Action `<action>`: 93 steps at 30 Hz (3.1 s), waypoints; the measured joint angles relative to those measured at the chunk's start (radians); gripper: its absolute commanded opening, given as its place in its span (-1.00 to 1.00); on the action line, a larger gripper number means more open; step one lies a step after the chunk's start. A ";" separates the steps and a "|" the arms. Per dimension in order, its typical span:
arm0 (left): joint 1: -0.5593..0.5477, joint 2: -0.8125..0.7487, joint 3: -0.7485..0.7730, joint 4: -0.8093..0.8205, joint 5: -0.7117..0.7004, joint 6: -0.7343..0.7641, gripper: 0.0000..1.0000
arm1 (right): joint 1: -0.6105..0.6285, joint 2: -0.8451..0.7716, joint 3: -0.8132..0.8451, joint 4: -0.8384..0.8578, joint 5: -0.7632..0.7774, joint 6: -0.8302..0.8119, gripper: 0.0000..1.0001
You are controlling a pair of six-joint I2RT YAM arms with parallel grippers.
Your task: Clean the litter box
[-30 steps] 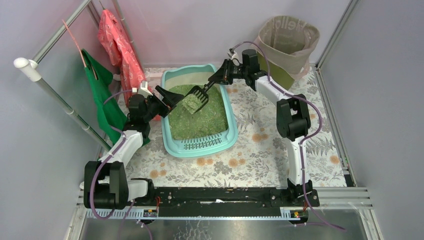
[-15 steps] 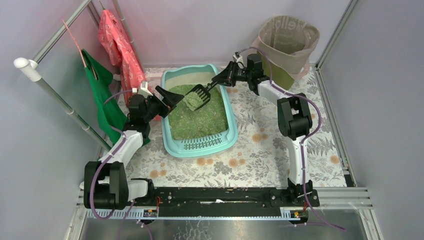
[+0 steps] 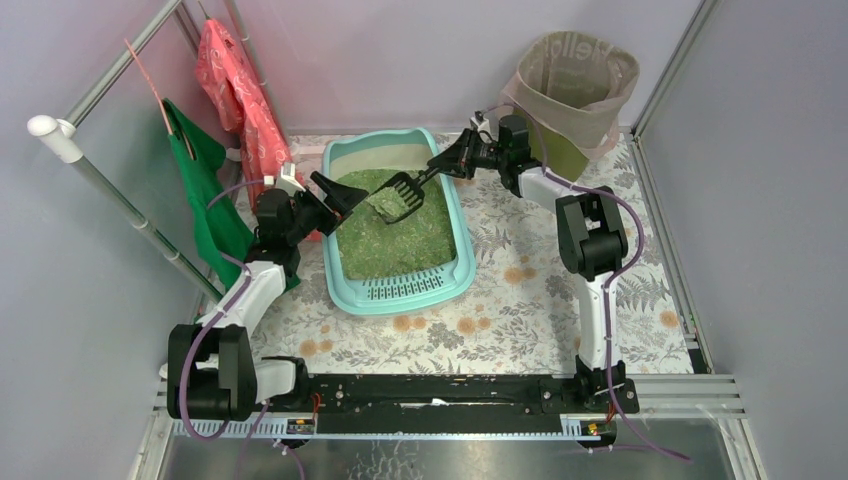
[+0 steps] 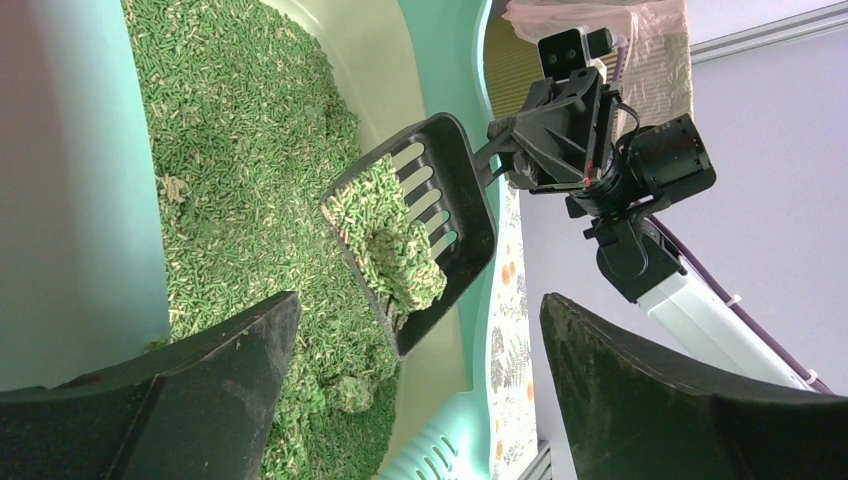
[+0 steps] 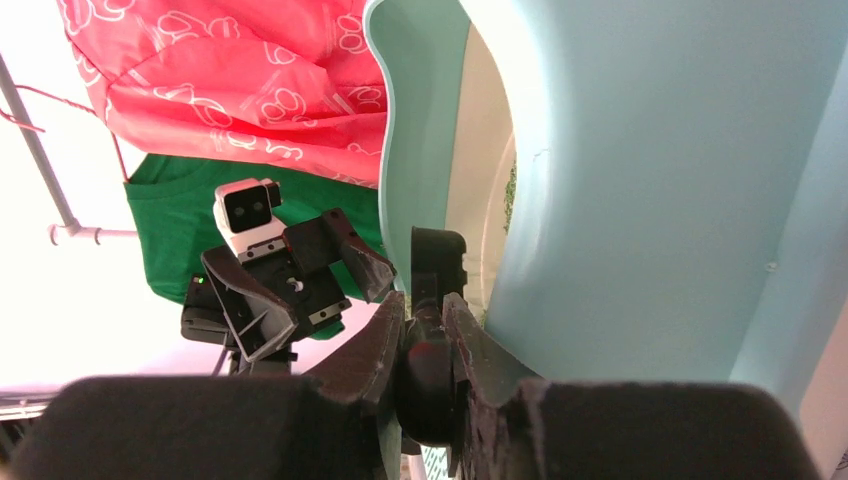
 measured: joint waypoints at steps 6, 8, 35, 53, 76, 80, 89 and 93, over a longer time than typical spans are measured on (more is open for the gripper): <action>0.000 0.000 0.000 0.000 0.000 0.000 0.95 | 0.001 -0.019 -0.016 -0.008 0.005 -0.019 -1.00; 0.000 0.000 0.000 0.000 0.000 0.000 0.95 | -0.006 -0.029 -0.044 0.025 0.011 -0.004 -1.00; 0.000 0.005 -0.001 0.005 0.005 -0.007 0.95 | -0.024 -0.097 -0.125 0.079 0.005 0.005 -1.00; 0.001 0.013 -0.002 0.005 0.016 -0.010 0.95 | -0.037 -0.065 -0.041 0.067 -0.064 0.016 -1.00; 0.001 0.027 -0.004 0.010 0.024 -0.029 0.94 | -0.029 -0.055 -0.058 0.058 -0.059 0.010 -1.00; 0.001 0.027 -0.005 0.011 0.024 -0.029 0.94 | -0.015 -0.044 -0.013 0.002 -0.064 -0.011 -1.00; 0.001 0.028 -0.005 0.014 0.026 -0.030 0.94 | -0.019 -0.061 -0.060 0.097 -0.040 0.053 -1.00; 0.001 0.026 -0.005 0.011 0.021 -0.029 0.94 | -0.015 -0.046 -0.063 0.109 -0.041 0.084 -1.00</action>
